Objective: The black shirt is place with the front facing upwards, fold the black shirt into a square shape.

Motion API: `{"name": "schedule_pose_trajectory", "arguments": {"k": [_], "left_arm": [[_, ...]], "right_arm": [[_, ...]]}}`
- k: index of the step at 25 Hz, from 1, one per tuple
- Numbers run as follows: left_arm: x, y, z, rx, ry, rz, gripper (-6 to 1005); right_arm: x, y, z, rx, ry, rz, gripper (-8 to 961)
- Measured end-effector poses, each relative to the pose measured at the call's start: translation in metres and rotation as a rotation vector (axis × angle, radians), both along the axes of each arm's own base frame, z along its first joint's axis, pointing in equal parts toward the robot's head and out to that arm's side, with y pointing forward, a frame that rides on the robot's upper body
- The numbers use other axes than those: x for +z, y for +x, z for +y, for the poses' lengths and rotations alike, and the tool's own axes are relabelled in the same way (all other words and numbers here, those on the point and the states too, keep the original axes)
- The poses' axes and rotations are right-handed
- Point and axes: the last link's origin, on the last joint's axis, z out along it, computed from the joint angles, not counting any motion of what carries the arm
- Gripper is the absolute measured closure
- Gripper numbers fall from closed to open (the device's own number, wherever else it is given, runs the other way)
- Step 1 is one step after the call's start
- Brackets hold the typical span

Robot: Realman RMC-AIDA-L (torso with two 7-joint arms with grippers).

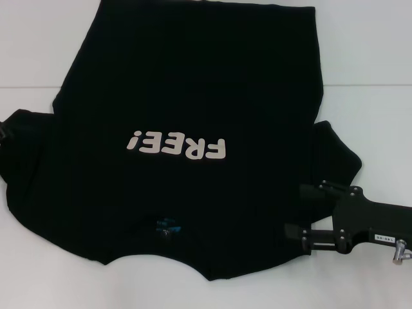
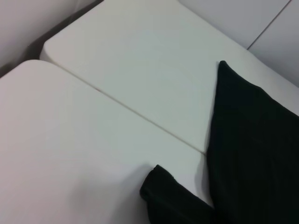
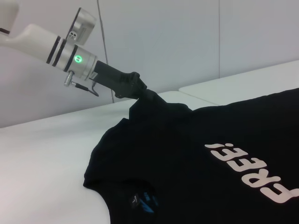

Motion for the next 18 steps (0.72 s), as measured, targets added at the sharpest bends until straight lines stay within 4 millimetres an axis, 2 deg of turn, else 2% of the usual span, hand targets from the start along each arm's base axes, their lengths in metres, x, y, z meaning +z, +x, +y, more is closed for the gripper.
{"name": "schedule_pose_trajectory", "arguments": {"k": [9,18], "left_arm": [[-0.001,0.009,0.002,-0.037,-0.026,-0.03,996],[0.002,0.044,0.007,-0.188,-0.065,-0.068,996]], "right_arm": [[0.0,0.001,-0.001,-0.002,-0.001,0.001,28],[-0.001,0.002,-0.002,-0.006,-0.002,0.002,28]]}}
